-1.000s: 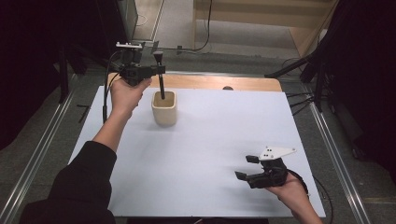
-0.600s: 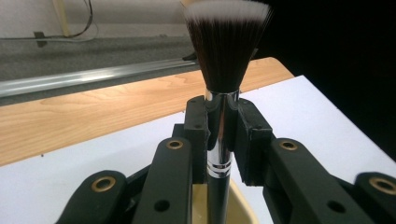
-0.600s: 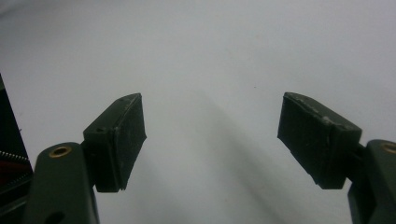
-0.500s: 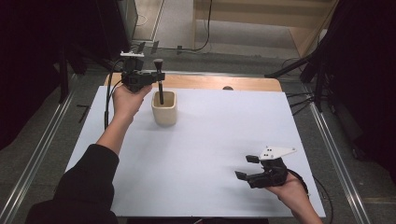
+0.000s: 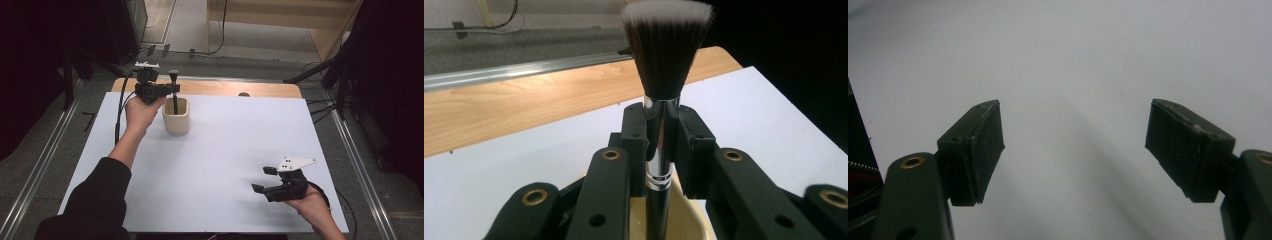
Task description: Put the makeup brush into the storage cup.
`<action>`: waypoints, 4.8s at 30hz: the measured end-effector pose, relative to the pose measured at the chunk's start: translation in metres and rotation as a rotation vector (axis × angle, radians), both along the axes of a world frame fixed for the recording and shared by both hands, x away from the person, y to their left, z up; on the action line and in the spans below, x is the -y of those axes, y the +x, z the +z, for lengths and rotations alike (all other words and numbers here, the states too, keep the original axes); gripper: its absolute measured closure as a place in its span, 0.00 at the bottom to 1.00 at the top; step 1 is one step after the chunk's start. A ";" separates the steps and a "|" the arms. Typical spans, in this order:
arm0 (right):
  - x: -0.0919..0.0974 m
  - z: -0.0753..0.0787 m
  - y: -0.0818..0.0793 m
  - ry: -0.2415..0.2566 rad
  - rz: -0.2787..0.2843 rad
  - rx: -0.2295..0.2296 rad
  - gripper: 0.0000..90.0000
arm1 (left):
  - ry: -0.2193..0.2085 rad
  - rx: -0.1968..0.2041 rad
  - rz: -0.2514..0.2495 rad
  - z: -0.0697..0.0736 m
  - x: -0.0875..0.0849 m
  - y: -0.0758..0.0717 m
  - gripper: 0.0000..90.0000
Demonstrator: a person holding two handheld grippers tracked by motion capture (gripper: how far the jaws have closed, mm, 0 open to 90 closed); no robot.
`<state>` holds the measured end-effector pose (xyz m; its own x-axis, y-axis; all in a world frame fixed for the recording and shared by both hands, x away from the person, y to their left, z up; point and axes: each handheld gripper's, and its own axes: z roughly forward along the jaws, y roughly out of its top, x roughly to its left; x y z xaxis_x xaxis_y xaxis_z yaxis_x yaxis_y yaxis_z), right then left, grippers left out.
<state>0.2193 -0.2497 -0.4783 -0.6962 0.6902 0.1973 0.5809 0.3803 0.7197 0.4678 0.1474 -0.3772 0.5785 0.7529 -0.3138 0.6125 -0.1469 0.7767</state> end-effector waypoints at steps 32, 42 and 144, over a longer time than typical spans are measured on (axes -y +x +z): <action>-0.001 -0.001 0.000 0.000 0.003 0.001 0.27 | 0.001 -0.064 -0.002 -0.002 -0.008 0.000 0.38; -0.001 -0.001 0.001 -0.002 0.007 -0.001 0.27 | 0.008 -0.042 -0.020 0.008 -0.017 -0.007 0.29; 0.002 0.001 0.001 0.037 -0.016 0.006 0.27 | 0.119 -0.009 -0.255 -0.056 -0.062 -0.154 0.23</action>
